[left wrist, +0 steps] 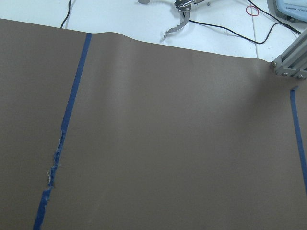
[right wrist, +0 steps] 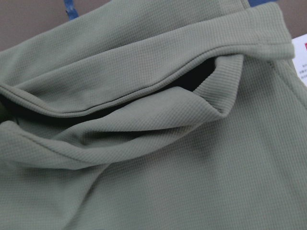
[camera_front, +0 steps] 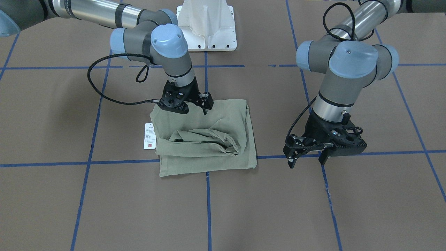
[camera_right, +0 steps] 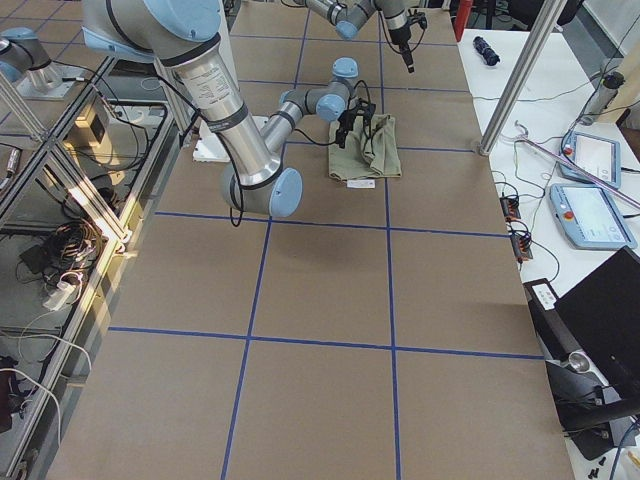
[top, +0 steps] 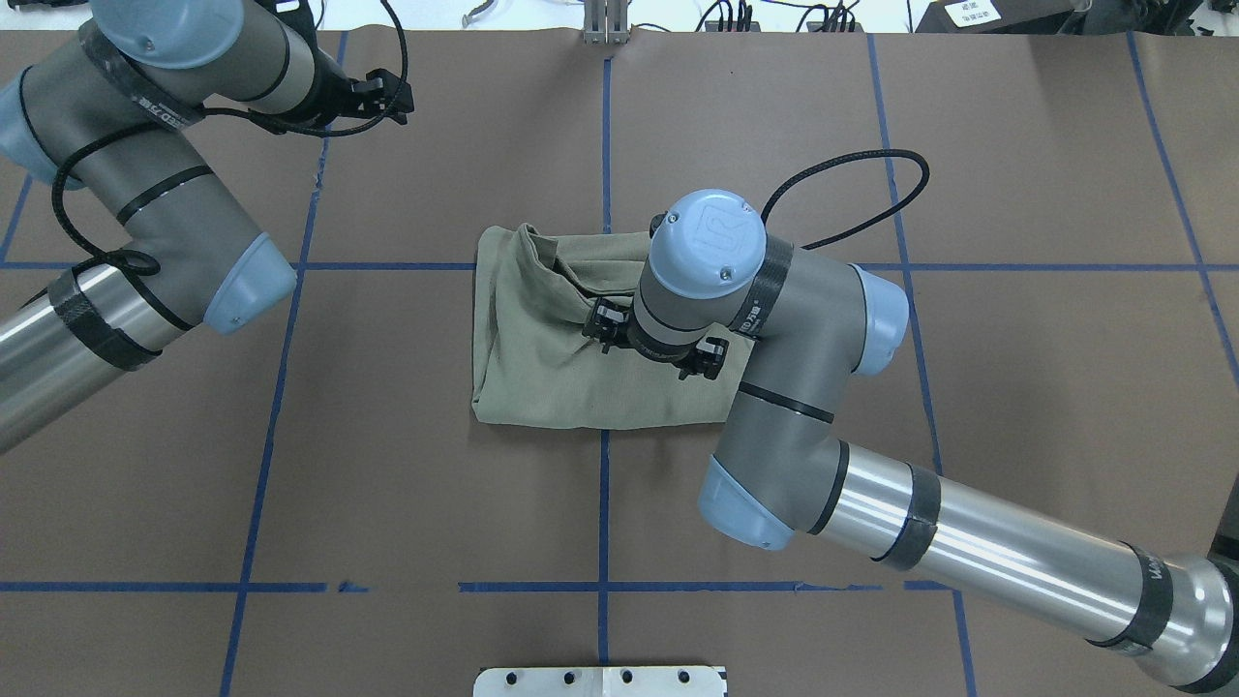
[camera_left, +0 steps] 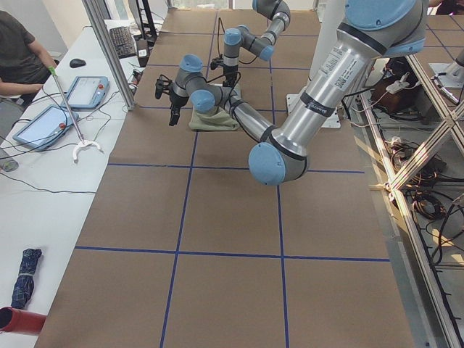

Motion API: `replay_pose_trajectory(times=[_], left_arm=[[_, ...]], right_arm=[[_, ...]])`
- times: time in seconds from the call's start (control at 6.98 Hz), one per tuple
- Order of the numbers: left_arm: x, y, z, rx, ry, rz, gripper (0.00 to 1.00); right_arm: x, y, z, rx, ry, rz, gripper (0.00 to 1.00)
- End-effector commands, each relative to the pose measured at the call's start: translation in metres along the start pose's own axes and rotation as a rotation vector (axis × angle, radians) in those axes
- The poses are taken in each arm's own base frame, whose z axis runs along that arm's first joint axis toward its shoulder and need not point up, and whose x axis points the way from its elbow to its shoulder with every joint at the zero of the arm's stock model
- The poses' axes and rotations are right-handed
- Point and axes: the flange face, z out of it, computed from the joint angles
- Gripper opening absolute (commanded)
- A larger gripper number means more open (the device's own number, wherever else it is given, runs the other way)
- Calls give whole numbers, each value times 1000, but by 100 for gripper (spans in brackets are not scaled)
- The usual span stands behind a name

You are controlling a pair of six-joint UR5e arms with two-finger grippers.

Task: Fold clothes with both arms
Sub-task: 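Raise the left gripper away while the right gripper presses the fold flat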

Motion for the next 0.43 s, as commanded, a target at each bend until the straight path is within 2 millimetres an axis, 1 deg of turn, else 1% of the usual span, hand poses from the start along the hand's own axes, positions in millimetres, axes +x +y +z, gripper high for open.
replay_pose_trajectory(times=[0.0, 0.14, 0.29], left_arm=[[-3, -1, 0, 2, -2, 0, 100], [-3, -1, 0, 1, -3, -1, 100], [-3, -1, 0, 2, -2, -1, 100]], right_arm=[[-7, -12, 28, 14, 56, -69, 100], [-10, -22, 30, 22, 63, -74, 100], [-17, -37, 32, 33, 76, -68, 100]])
